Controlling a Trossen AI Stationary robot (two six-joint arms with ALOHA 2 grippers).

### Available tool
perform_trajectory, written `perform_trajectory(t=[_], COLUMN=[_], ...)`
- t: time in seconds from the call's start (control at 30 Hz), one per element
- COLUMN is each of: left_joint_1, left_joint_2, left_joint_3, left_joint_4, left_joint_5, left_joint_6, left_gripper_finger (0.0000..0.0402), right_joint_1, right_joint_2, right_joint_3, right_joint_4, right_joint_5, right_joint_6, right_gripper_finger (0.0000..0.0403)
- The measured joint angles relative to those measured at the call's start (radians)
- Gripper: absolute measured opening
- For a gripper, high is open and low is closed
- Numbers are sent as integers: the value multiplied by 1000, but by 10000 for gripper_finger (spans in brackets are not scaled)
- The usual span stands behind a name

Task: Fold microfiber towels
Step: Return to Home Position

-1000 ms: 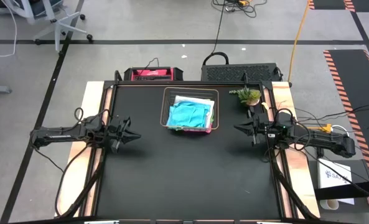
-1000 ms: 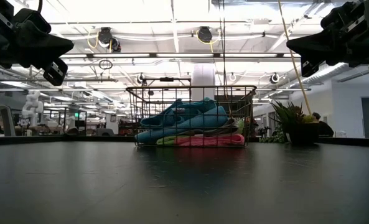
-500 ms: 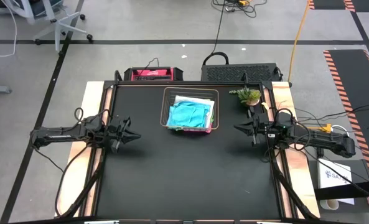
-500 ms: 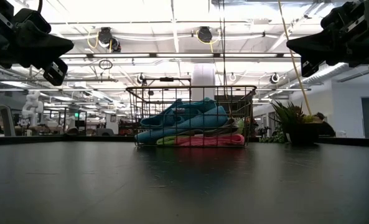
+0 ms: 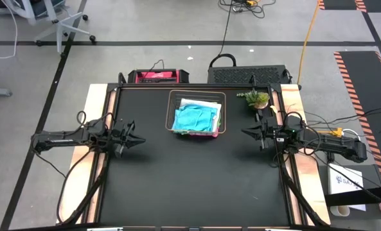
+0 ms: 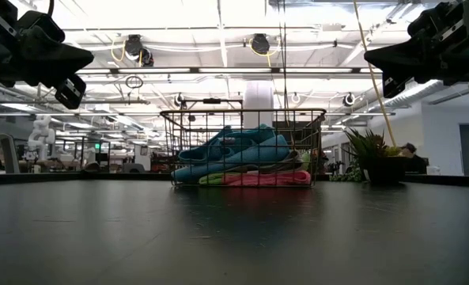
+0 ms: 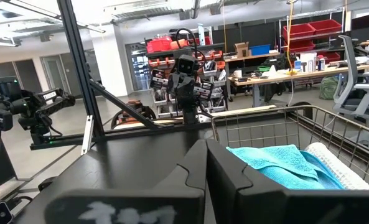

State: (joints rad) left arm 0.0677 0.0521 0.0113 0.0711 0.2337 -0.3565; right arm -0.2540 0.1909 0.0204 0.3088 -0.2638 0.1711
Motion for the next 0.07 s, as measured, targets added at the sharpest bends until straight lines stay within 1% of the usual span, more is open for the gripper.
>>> perform_trajectory(t=[0.07], left_joint_1=[0], left_joint_2=[0], left_joint_3=[0], left_joint_4=[0], left_joint_5=[0], left_joint_6=[0], left_gripper_finger=[21], right_joint_1=[0], right_joint_2=[0], right_joint_3=[0], right_joint_4=[0], right_joint_5=[0], right_joint_6=[0], right_gripper_finger=[0])
